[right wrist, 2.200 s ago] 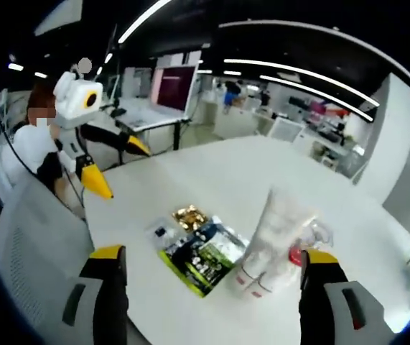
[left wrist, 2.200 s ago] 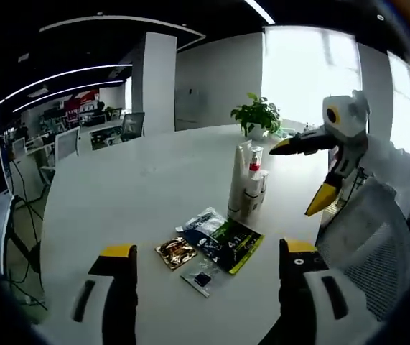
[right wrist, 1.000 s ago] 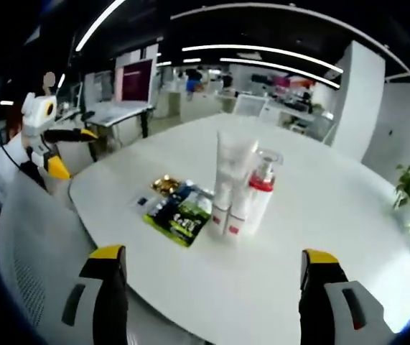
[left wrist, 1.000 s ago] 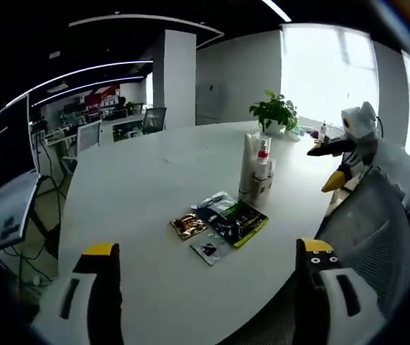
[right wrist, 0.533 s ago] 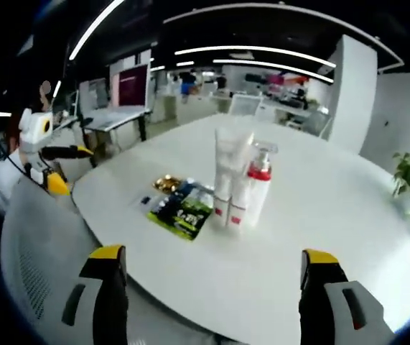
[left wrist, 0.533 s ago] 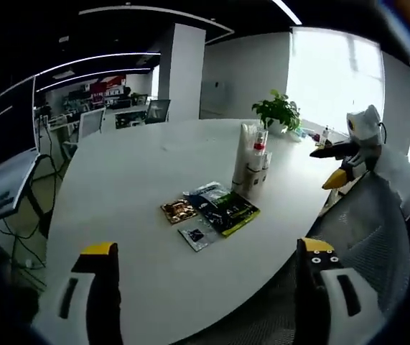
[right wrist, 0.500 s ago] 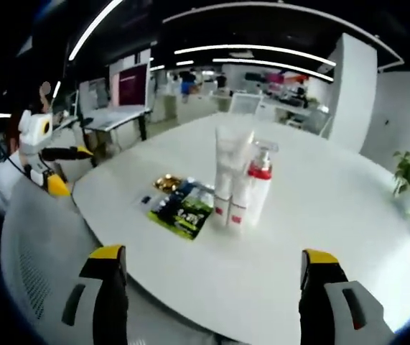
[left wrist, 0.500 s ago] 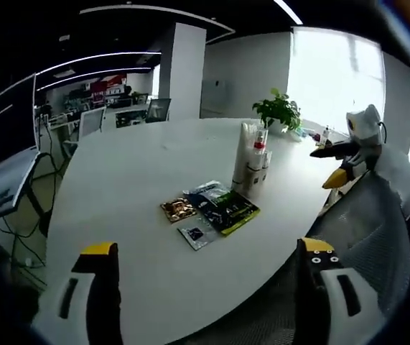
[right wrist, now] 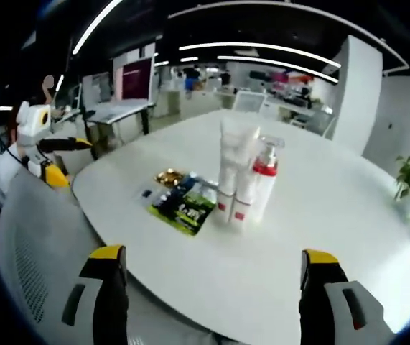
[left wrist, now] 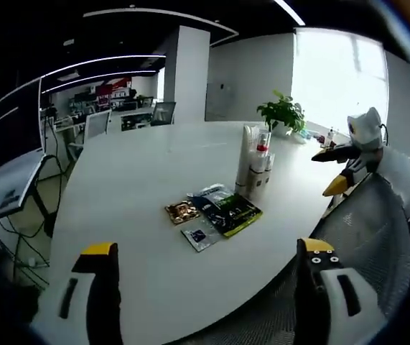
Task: Arrange the skincare products in the storage area until every visible bottle or jar stands upright without overlapping.
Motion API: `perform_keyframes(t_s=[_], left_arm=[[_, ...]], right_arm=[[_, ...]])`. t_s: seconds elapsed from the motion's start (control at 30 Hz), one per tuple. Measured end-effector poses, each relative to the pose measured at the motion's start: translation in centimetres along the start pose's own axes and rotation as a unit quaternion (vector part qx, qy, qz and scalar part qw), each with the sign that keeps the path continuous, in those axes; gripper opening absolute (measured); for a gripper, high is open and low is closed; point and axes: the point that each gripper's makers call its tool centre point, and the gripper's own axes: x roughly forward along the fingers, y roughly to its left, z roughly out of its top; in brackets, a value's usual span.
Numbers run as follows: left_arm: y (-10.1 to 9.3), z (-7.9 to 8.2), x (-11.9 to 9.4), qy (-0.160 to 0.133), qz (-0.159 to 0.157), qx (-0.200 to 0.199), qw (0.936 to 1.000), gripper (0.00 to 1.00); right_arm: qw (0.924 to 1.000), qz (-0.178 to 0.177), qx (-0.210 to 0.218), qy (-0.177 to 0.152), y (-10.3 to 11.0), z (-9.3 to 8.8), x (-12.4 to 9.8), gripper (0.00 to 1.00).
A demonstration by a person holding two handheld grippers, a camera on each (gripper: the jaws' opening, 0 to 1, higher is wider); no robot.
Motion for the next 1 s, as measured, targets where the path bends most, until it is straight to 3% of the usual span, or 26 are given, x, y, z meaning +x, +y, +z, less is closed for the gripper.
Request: perform_keyframes(t_s=[0.2,0.3,0.5,0.67,1.0], left_arm=[[0.16,-0.27,-0.18,0.001,0.009,0.002,1.0000,0.99],[0.38,0.07,-0.32,-0.010,0.014,0.000,0.9998,0.98],[0.12,-0.24,-0.35,-0.006,0.008,0.000,1.0000,0.97],[0.27,-0.24,-0.37,-0.006,0.010,-0.005,0.9999,0.97],[0.39,-0.26,-0.36,-0.006,0.012,-0.010,0.9999,0.96]], right_arm=[[1.0000,-0.001,0.000,-0.006,-0.03,0.19,-0.04,0.99],[1.0000,0.005,-0.003,0.001,0.22,-0.02,0.05,0.99],[0.9997,0.000,-0.021,0.015,0.27,-0.46,0.22,0.99],[0.9999,0.008,-0.004,0.007,0.28,-0.18,0.08,0.99],[0.9998,0.007,-0.009,0.014,0.34,-0.46,0.24,0.99]])
